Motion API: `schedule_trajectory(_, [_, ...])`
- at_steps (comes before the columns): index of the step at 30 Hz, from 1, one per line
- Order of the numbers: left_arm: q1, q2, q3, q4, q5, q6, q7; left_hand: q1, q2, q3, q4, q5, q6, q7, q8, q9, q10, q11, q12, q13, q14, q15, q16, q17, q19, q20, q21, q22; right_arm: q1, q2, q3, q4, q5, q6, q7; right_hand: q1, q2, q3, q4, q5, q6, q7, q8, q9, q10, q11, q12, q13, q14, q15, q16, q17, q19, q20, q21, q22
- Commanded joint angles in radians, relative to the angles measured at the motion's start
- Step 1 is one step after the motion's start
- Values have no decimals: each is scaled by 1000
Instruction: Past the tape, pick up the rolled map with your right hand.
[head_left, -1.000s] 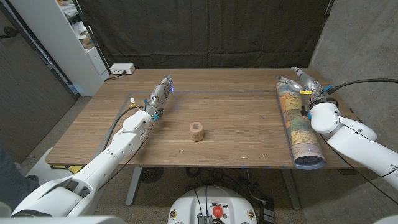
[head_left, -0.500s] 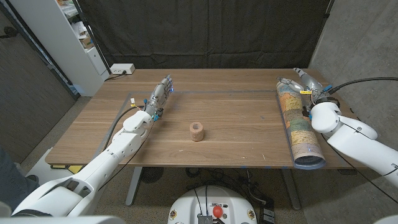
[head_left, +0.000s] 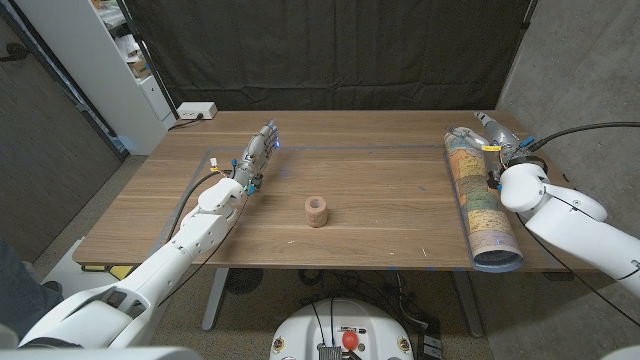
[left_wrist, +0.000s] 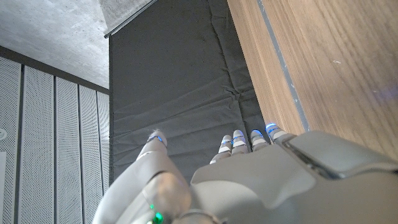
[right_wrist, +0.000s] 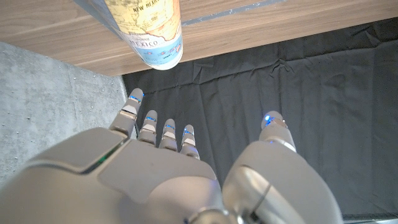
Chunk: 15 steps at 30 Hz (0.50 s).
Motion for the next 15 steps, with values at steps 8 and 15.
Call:
schedule_trajectory(8, [2, 0, 0, 0, 0, -4, 0, -2, 9, 1, -8, -3, 1, -1, 3, 5, -4, 1, 7, 1, -10, 3, 2, 5, -38, 10, 0, 4, 38, -16, -34, -16, 33, -106, -3, -3, -14, -14, 1, 15, -25, 8, -1, 5, -12, 19, 3, 3, -17, 12, -3, 3, -10, 3, 7, 2])
schedule_trajectory(15, [2, -1, -2, 1, -3, -5, -2, -3, 10, 1, -9, -3, 1, -2, 3, 5, -5, 1, 7, 1, -10, 4, 2, 5, -38, 11, 1, 4, 62, -18, -50, -22, 52, -158, 1, -7, -17, -22, 3, 24, -39, 23, -1, 4, -31, 31, 0, 2, -21, 16, -2, 3, -18, 3, 7, 2])
